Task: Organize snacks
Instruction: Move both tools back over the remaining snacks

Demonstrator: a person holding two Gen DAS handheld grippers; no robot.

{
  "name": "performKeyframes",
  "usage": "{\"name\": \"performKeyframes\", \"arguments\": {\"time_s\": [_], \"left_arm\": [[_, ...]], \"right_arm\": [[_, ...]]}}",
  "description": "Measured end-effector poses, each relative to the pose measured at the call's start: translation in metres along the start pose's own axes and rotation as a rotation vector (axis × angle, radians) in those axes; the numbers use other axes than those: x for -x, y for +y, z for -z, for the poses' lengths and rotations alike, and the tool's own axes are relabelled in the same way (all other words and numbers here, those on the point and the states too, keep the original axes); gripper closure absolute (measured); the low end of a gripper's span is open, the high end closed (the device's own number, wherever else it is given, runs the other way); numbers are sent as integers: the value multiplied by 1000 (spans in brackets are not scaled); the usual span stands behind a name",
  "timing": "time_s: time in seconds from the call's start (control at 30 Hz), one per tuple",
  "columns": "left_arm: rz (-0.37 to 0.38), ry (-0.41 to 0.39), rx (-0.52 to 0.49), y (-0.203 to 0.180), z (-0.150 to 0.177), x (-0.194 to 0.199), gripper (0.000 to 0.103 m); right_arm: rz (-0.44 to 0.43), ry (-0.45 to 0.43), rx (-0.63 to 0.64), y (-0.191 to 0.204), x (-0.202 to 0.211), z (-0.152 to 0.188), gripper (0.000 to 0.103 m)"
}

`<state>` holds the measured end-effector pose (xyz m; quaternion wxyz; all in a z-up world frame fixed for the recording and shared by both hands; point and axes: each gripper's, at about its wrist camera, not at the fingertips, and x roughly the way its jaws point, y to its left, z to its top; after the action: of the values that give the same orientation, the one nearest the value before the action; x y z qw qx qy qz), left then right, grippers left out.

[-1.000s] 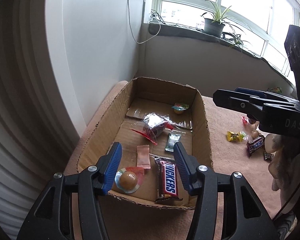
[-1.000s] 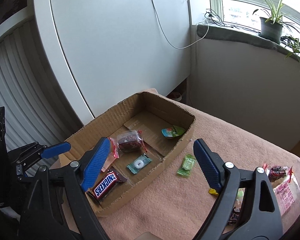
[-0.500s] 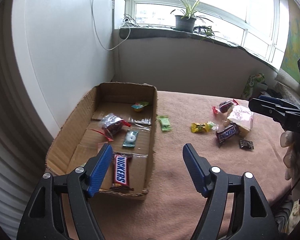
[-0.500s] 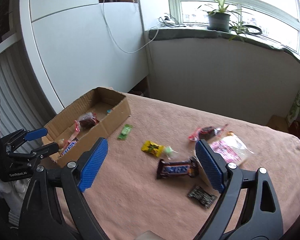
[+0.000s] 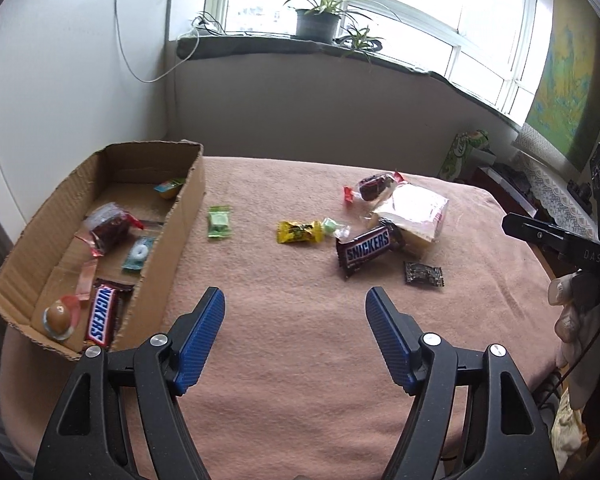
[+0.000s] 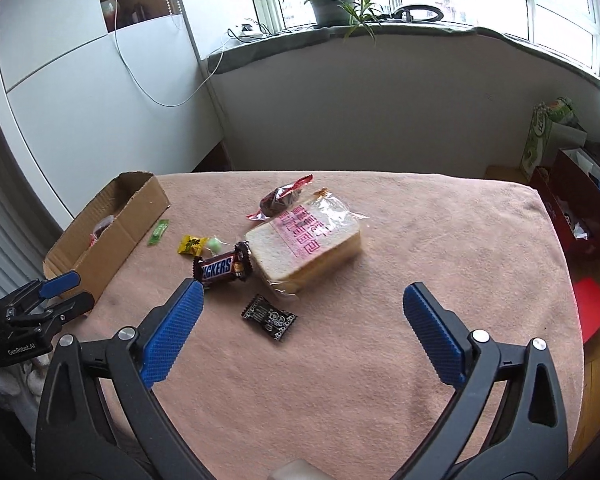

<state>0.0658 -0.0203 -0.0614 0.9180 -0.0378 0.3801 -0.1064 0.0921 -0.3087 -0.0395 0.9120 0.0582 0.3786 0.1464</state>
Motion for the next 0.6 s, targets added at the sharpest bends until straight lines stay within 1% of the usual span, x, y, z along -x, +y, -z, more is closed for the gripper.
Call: {"name": "performKeyframes", "arguments": {"time_s": [0.17, 0.33, 0.5, 0.6], "left_arm": [[17, 3, -10, -15, -3, -9, 30], [35, 21, -25, -25, -9, -24, 30], [66, 23, -33, -35, -25, -40, 30], [93, 34, -24, -40, -38, -53, 30]], "right_arm": [[-32, 30, -46, -15, -11, -1, 1], [-55, 54, -61, -24, -24, -3, 1], [-97, 74, -86, -30, -41, -12, 1], [-142, 99, -127, -36, -54, -16, 1]]}}
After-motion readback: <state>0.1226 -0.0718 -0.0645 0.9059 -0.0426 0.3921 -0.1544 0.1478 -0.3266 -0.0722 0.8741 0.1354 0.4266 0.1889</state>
